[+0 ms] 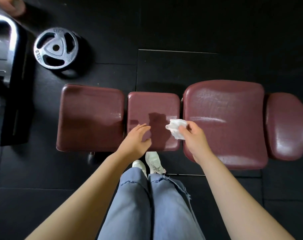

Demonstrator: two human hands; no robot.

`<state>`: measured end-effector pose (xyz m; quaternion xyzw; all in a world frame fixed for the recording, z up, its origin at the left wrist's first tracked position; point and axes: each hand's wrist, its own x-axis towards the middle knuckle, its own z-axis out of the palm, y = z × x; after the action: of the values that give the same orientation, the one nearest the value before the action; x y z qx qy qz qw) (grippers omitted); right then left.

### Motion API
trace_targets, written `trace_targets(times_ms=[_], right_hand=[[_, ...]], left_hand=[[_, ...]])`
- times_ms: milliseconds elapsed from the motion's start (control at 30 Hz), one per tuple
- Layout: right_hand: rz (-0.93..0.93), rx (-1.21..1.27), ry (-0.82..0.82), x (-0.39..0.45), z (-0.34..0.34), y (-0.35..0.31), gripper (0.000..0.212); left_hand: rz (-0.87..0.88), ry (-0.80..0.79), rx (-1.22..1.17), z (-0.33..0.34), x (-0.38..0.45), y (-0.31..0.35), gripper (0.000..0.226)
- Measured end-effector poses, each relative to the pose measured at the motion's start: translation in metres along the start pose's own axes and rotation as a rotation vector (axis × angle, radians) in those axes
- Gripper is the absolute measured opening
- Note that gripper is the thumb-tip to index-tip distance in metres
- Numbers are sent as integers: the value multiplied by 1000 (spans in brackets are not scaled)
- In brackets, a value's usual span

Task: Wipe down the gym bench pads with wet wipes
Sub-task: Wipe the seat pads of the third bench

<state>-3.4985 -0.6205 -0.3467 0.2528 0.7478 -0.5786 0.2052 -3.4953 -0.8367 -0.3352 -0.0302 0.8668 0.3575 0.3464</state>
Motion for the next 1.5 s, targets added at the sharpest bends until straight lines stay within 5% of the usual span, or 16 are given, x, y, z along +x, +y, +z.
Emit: trace_targets(times_ms=[167, 367, 500, 633, 733, 1133, 1400, 1500], right_hand=[[-34, 19, -10, -25, -3, -7, 21], [-14, 103, -11, -71, 4, -24, 34], [-55, 49, -24, -92, -5, -39, 50], [-50, 2, -86, -96, -26, -45, 13], [-53, 7, -82, -91, -46, -42, 20], [38, 229, 37, -34, -200, -28, 16], [119, 185, 8, 39, -280, -5, 18], [102, -11, 52, 70, -290, 2, 24]], left_hand=[[-147, -26, -520, 13, -19, 24, 43], [-158, 8, -753, 16, -45, 46, 36], [-55, 97, -714, 16, -51, 69, 18], [72, 118, -538, 16, -52, 91, 17], [114, 100, -446, 20, -45, 109, 16], [-37, -43, -695, 112, 5, 205, 6], [-140, 57, -484, 164, 64, 219, 16], [-149, 60, -368, 159, 76, 207, 19]])
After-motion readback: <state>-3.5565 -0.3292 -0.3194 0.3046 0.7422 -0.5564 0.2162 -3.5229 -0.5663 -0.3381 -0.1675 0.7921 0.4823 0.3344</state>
